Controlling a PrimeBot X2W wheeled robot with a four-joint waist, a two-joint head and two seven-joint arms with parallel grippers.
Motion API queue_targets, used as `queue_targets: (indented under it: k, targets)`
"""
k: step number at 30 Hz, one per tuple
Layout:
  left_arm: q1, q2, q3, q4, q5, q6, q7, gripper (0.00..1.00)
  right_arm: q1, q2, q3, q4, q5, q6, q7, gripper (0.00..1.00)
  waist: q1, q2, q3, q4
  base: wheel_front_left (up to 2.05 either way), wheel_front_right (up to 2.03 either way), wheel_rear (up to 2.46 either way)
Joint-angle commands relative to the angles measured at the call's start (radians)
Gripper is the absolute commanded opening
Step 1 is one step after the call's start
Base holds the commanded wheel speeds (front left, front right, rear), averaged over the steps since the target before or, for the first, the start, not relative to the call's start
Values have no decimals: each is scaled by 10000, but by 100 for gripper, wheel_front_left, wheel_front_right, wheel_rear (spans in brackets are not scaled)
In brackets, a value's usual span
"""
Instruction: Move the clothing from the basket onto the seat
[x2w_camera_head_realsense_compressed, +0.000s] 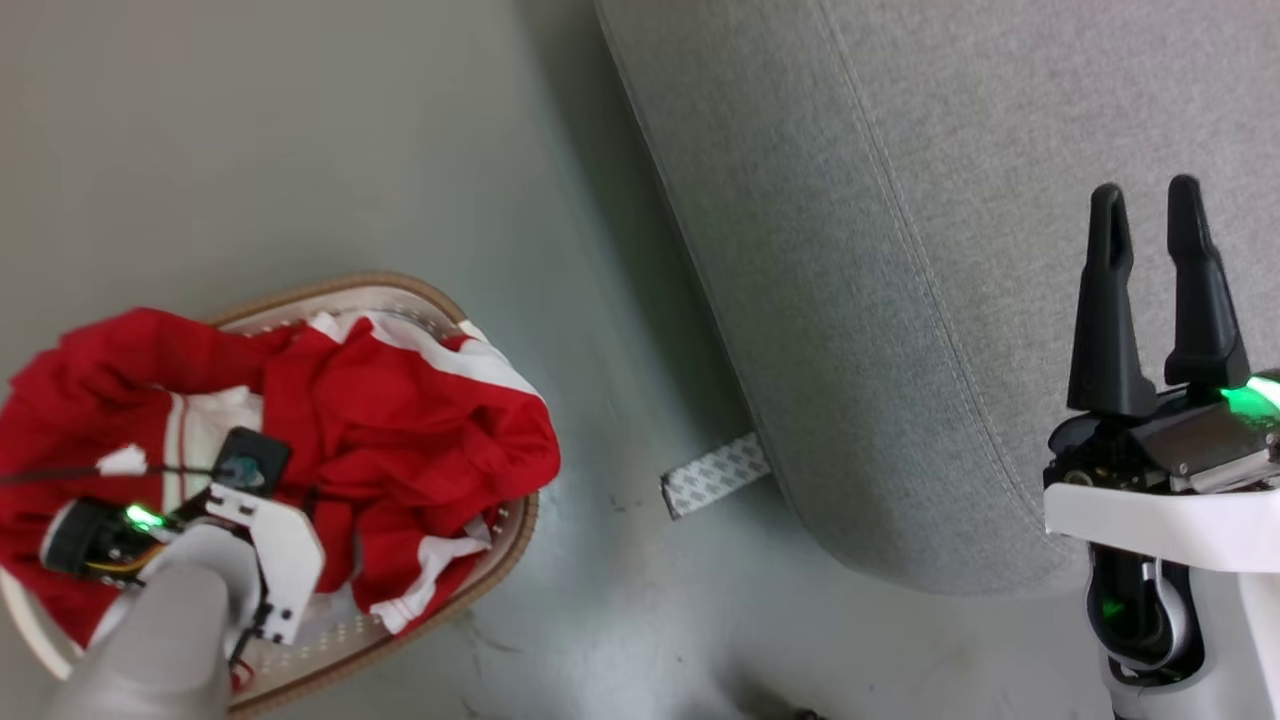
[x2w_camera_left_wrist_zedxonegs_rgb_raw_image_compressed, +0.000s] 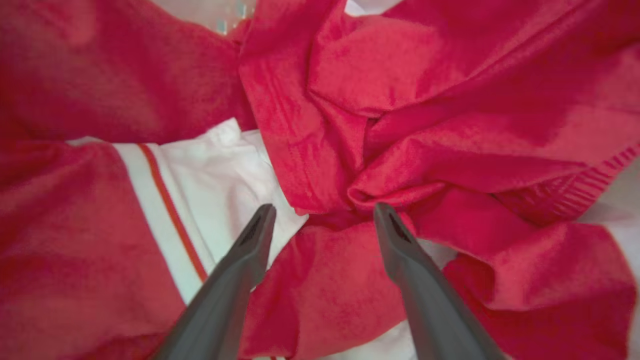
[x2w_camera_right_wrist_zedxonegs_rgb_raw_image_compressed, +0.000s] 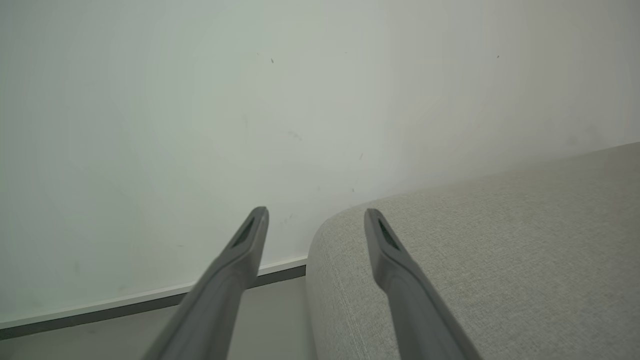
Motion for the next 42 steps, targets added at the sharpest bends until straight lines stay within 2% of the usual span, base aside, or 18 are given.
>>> queue_targets:
  k: [1, 6, 11, 17, 18, 19, 20, 21, 26, 32, 37, 42]
  targets:
    - [-271, 245, -162, 288, 326, 136, 306, 100, -172, -6, -39, -116, 72, -21, 8, 100, -1, -1, 442, -256, 0, 0, 0]
    - [-996, 494, -877, 907, 1072, 620, 1048, 100, -192, -3, -209, -311, 153, -21, 8, 100, -1, -1, 920, -190, 0, 0, 0]
    - [-1363, 593, -1488, 1401, 1609, 738, 1775, 100, -155, -6, -186, -465, 317, -21, 8, 100, -1, -1, 1181, -158, 0, 0, 0]
    - [-1387, 583, -1665, 1709, 1665, 671, 2632, 100, -52, -5, -191, -538, 397, -21, 9, 100, -1, -1, 1284, -139, 0, 0, 0]
    - [-1384, 587, -1636, 1749, 1578, 634, 2802, 83, -28, -6, -197, -548, 410, -21, 9, 100, -1, -1, 1296, -137, 0, 0, 0]
    - [-1376, 596, -1674, 1772, 1561, 579, 2855, 46, -22, -6, -212, -548, 404, -21, 9, 100, -1, -1, 1305, -138, 0, 0, 0]
    - [-1371, 599, -1694, 1777, 1527, 543, 2827, 19, -14, -6, -228, -547, 414, -21, 9, 100, -1, -1, 1309, -139, 0, 0, 0]
    - [-1384, 608, -1705, 1774, 1490, 505, 2766, 0, -12, -6, -246, -545, 432, -21, 9, 100, -1, -1, 1312, -142, 0, 0, 0]
    - [-1498, 610, -1666, 1777, 1221, 397, 2414, 0, -97, -5, -253, -524, 485, -21, 9, 100, -1, -1, 1314, -168, 0, 0, 0]
    - [-1296, 493, -1513, 1793, 890, 547, 1772, 0, -409, -6, 201, -324, 281, -21, 9, 100, -1, -1, 973, -292, 0, 0, 0]
    - [-996, 191, -1298, 1805, 430, 567, 895, 0, -417, -8, 224, -171, 144, -21, 9, 100, -1, -1, 138, -105, 0, 0, 0]
    - [-559, -278, -790, 1823, -388, 322, -376, 0, -225, -11, 223, -60, -244, -21, 9, 100, -1, -1, -938, 356, 0, 0, 0]
